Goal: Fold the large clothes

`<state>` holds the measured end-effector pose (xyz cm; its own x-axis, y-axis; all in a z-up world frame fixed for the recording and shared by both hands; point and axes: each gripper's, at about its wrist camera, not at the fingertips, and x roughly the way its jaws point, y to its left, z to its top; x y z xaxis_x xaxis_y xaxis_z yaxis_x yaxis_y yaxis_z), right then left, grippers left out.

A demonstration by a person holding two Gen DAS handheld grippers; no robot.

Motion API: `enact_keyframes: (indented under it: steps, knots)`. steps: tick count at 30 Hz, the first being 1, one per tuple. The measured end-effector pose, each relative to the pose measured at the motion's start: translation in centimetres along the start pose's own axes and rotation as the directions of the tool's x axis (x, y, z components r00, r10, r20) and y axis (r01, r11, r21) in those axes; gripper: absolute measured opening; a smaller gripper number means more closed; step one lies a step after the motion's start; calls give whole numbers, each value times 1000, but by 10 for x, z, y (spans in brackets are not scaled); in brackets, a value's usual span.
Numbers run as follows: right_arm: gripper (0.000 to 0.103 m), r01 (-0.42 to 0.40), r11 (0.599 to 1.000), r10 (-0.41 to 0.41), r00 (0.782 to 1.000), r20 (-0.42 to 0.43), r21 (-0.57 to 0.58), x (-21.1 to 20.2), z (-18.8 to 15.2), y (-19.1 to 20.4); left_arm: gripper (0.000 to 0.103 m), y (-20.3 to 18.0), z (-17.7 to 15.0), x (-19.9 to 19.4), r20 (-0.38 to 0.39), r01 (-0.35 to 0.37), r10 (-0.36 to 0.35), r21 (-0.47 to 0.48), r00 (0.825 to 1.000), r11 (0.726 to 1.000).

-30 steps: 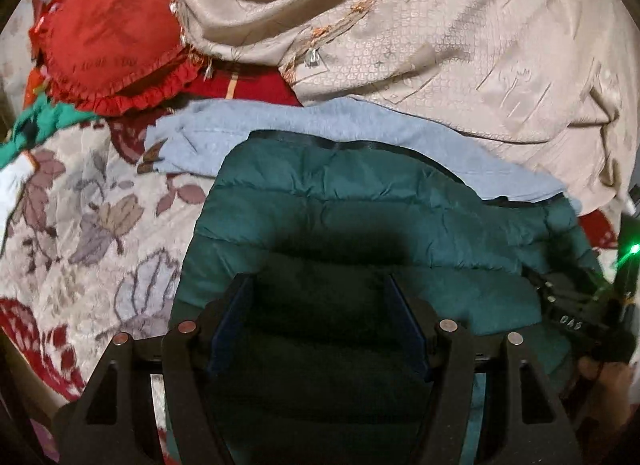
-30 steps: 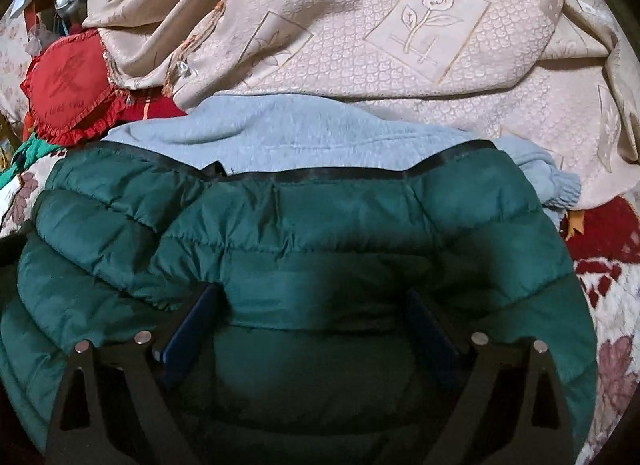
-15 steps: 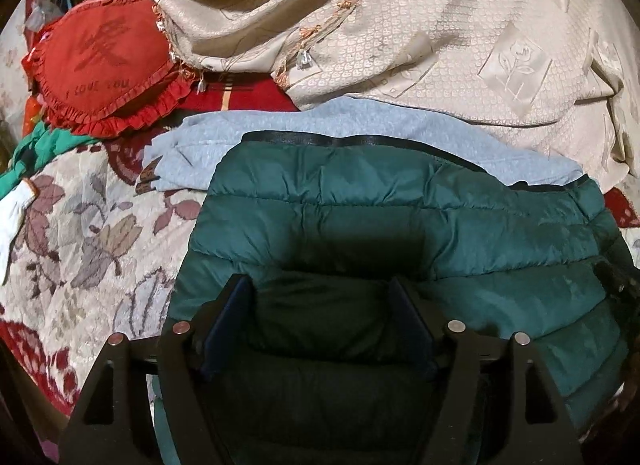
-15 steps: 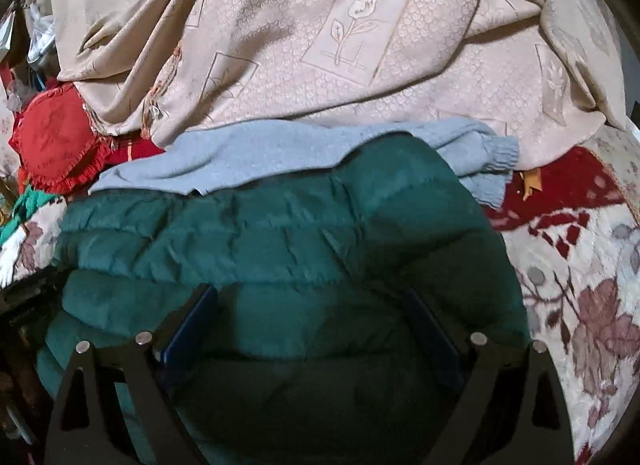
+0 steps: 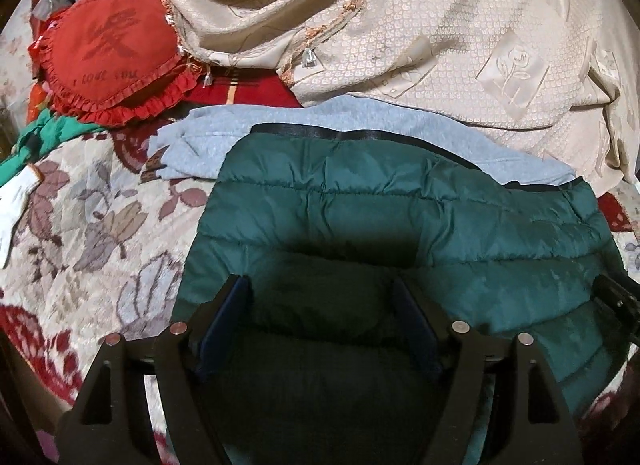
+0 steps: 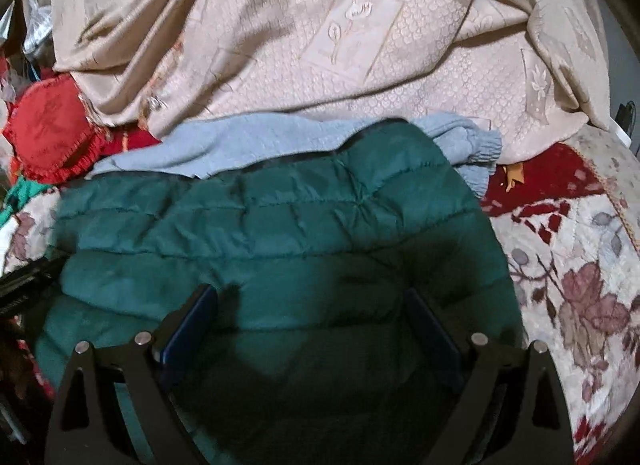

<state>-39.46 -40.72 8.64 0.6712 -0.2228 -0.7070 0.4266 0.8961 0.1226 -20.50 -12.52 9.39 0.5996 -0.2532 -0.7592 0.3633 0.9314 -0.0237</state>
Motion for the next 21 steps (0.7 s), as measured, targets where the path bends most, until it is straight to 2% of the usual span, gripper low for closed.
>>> enact_keyframes:
  steps: [4,12,21]
  knots:
    - [97,-21,1000,21,1000,-1,2,-16,-5,13,59,-5,-5,-15,14,-14,13,16,1000,1000]
    - [98,-59,998,59,998,4,-2,-37,-17,38,59,-15,-13,-49,94,-23,20,39,995,999]
    - [102,-74,997,75,995,71,-25,-71,-18,59,59,-27,-16,-89,201,-39,25,64,979,997]
